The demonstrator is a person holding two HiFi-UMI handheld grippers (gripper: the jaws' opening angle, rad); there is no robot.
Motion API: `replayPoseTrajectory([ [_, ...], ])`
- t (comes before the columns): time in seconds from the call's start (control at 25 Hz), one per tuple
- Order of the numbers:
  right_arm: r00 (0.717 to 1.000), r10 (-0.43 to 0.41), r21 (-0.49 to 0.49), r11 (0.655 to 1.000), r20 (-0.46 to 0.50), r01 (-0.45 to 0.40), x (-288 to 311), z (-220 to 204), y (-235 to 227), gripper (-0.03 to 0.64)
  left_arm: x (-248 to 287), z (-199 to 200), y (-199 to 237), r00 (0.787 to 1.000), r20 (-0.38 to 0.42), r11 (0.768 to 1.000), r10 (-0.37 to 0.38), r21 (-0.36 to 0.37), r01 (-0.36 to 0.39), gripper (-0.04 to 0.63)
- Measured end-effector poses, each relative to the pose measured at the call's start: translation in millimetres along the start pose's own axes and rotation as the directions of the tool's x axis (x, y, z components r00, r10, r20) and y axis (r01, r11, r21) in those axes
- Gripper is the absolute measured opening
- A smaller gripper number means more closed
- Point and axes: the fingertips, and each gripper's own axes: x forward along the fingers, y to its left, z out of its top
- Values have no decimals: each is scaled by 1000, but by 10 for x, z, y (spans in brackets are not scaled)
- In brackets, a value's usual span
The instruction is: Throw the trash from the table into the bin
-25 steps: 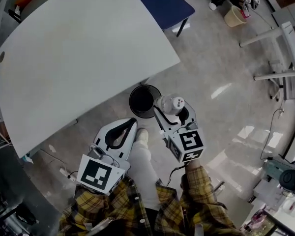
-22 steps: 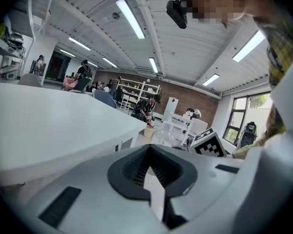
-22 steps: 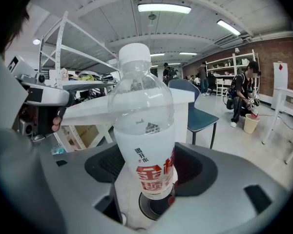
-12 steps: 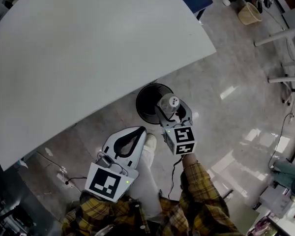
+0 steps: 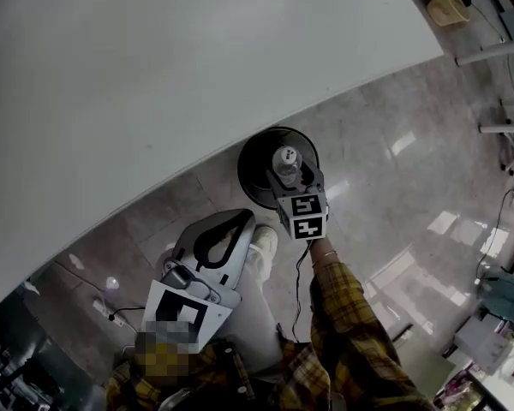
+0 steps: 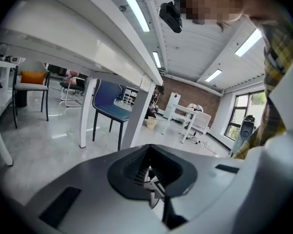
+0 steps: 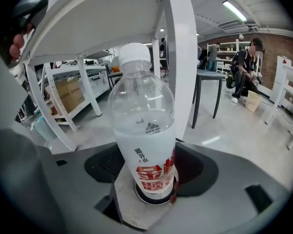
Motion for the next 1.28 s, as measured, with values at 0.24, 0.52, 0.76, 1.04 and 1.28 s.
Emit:
replayPoseTrajectory([
  [0.24,995,12,-41,999,-95,-16,408,-538,-114,301,159,-119,77,1000,10,999,1,32,-1,8],
  [0.52,986,-20,11,1000,-166,22,482,-827,-235,301,193,-115,95,1000,9,999,-9,42,8,8],
  [0.76,983,9,23,1000,-182,-5,379,-737,-148,301,177,18,55,1000,9,999,-20,38,20,8],
  [1.04,982,19,73,997,-187,-5,-4,-384,-49,301,22,455,-106,1000,14,1000,-9,15,9,8],
  [1.28,981,33,76,997,-190,-19,-463,50,116,301,-269,911,-366,1000,10,1000,2,-9,-2,8],
])
